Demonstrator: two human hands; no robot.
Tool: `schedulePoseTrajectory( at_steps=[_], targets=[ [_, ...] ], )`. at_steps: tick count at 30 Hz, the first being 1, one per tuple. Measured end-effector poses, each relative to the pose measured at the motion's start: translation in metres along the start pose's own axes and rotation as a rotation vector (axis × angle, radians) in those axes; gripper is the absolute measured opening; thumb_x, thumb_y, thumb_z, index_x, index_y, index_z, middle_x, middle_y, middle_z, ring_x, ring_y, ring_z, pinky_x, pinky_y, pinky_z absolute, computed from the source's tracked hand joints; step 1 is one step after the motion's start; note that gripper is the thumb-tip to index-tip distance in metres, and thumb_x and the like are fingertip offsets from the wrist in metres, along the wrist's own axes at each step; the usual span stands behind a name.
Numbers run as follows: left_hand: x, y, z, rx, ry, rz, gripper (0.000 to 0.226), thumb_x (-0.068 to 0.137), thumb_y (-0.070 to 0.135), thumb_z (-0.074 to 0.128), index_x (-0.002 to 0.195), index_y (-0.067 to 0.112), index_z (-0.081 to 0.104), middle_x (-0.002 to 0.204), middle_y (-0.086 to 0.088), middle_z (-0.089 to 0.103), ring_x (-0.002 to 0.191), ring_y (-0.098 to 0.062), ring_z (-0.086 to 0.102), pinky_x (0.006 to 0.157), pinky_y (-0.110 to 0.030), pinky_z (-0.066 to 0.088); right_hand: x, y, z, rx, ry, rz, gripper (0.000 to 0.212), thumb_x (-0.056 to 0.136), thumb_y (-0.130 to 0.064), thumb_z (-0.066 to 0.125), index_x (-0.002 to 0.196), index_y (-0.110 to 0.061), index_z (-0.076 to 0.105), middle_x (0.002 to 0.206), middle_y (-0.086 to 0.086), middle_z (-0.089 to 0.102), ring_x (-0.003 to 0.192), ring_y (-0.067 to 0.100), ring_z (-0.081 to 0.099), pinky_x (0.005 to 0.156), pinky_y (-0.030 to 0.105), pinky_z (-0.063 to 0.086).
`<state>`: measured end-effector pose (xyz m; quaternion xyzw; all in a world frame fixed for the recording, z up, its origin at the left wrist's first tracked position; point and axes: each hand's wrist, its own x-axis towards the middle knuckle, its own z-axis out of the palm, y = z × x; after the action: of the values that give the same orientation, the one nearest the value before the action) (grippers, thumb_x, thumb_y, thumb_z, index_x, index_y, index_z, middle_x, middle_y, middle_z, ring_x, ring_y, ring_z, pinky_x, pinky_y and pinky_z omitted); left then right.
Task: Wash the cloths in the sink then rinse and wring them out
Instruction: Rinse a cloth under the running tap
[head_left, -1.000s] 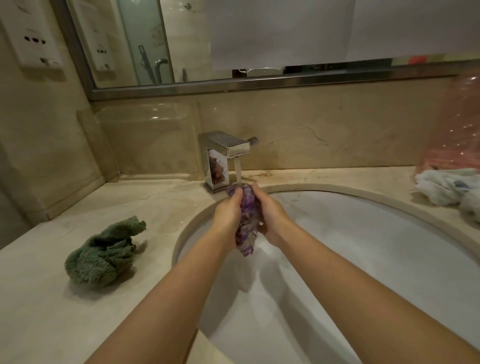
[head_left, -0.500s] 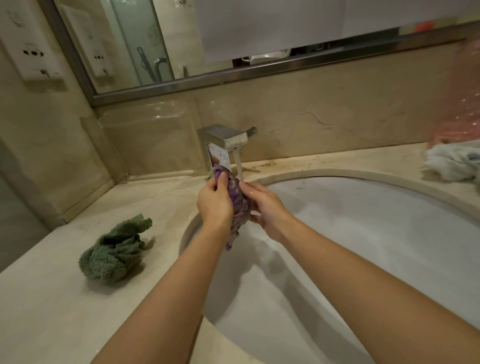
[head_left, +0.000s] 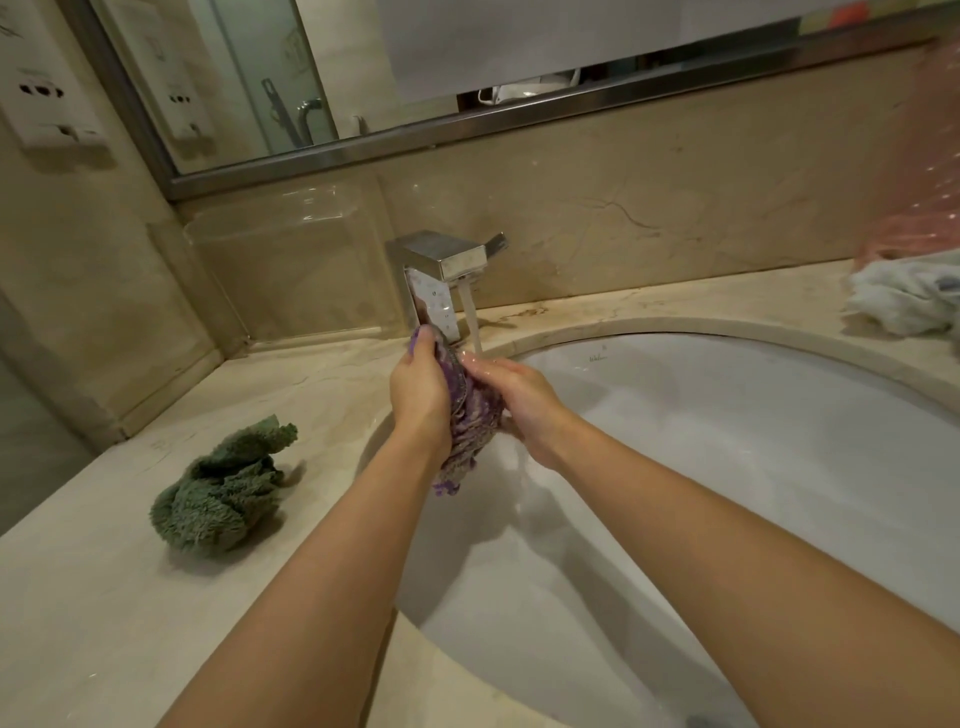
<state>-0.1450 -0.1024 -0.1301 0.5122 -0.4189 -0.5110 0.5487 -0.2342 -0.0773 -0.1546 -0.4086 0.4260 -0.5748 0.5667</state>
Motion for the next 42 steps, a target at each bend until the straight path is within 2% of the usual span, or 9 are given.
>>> schedulePoseTrajectory(
  at_steps=[6,9,12,22,29,32,36,40,42],
  targets=[
    [0.001,-0.008,0.002,0.239,-0.096,0.082,0.035,0.074,0.033,0.079,0.099,0.011,0.068,0.093,-0.007,0.073,0.089,-0.021,0.069,0.09,-0.041,0.055,0.003,0.003,-0.006,-0.046,0.158,-0.091,0.016,0.095,-0.007,0.055,0.084,-0.01,0.066,0.078,0.003,0.067,0.072,0.009,0.064,0.058,0.012,0.051],
    [0.001,-0.013,0.005,0.328,-0.16,0.02,0.073,0.064,0.056,0.074,0.118,0.009,0.06,0.108,-0.009,0.069,0.1,-0.023,0.066,0.095,-0.043,0.052,0.004,0.008,-0.007,-0.053,0.237,-0.064,0.015,0.094,-0.01,0.056,0.085,-0.007,0.067,0.078,0.006,0.068,0.074,0.015,0.066,0.061,0.018,0.053],
    [0.003,-0.017,0.003,0.377,-0.159,-0.114,0.107,0.05,0.071,0.074,0.133,0.008,0.048,0.119,-0.009,0.064,0.101,-0.022,0.064,0.077,-0.032,0.054,0.008,0.01,-0.008,0.036,0.335,-0.054,0.015,0.095,-0.014,0.059,0.087,-0.004,0.068,0.084,0.01,0.069,0.082,0.023,0.067,0.073,0.027,0.056],
    [0.015,-0.014,0.0,0.38,0.021,0.049,0.012,0.094,0.019,0.059,0.087,0.01,0.063,0.098,-0.016,0.069,0.093,-0.035,0.067,0.083,-0.048,0.056,0.017,0.016,-0.02,0.026,0.52,-0.043,0.018,0.094,-0.021,0.061,0.078,-0.013,0.063,0.087,0.009,0.069,0.087,0.026,0.066,0.083,0.035,0.055],
    [0.006,-0.004,0.001,0.257,0.139,0.331,0.015,0.102,0.024,0.043,0.091,0.019,0.051,0.099,-0.007,0.062,0.095,-0.026,0.059,0.087,-0.04,0.048,0.008,0.017,-0.02,-0.193,0.248,0.143,0.044,0.085,-0.053,0.064,0.104,-0.013,0.068,0.098,0.005,0.071,0.083,0.016,0.066,0.062,0.024,0.05],
    [0.006,-0.005,0.0,0.265,0.111,0.369,0.015,0.102,0.025,0.045,0.094,0.017,0.055,0.1,-0.007,0.063,0.094,-0.022,0.06,0.086,-0.038,0.048,0.006,0.018,-0.013,-0.156,0.181,0.125,0.034,0.091,-0.043,0.061,0.104,-0.013,0.067,0.091,-0.001,0.068,0.078,0.008,0.061,0.057,0.017,0.043],
    [0.007,-0.004,-0.002,0.234,0.108,0.366,0.014,0.099,0.024,0.051,0.091,0.015,0.057,0.095,-0.004,0.064,0.089,-0.018,0.059,0.087,-0.039,0.049,0.011,0.02,-0.009,-0.206,0.32,-0.022,0.03,0.097,-0.032,0.055,0.108,-0.008,0.069,0.101,0.009,0.071,0.097,0.025,0.066,0.089,0.039,0.054],
    [0.007,-0.007,-0.004,0.291,-0.04,0.16,0.014,0.091,0.033,0.064,0.087,0.02,0.066,0.087,-0.004,0.071,0.086,-0.022,0.067,0.089,-0.041,0.054,0.012,0.022,-0.018,-0.177,0.495,-0.068,0.029,0.1,-0.032,0.05,0.097,-0.01,0.069,0.1,0.01,0.071,0.097,0.026,0.066,0.094,0.045,0.052],
    [0.001,-0.006,-0.006,0.418,-0.204,-0.044,0.039,0.077,0.048,0.075,0.099,0.017,0.068,0.095,-0.007,0.073,0.09,-0.026,0.069,0.09,-0.042,0.054,0.011,0.017,-0.024,-0.104,0.537,-0.07,0.029,0.1,-0.033,0.05,0.094,-0.011,0.069,0.098,0.01,0.071,0.096,0.026,0.066,0.092,0.042,0.053]
  ],
)
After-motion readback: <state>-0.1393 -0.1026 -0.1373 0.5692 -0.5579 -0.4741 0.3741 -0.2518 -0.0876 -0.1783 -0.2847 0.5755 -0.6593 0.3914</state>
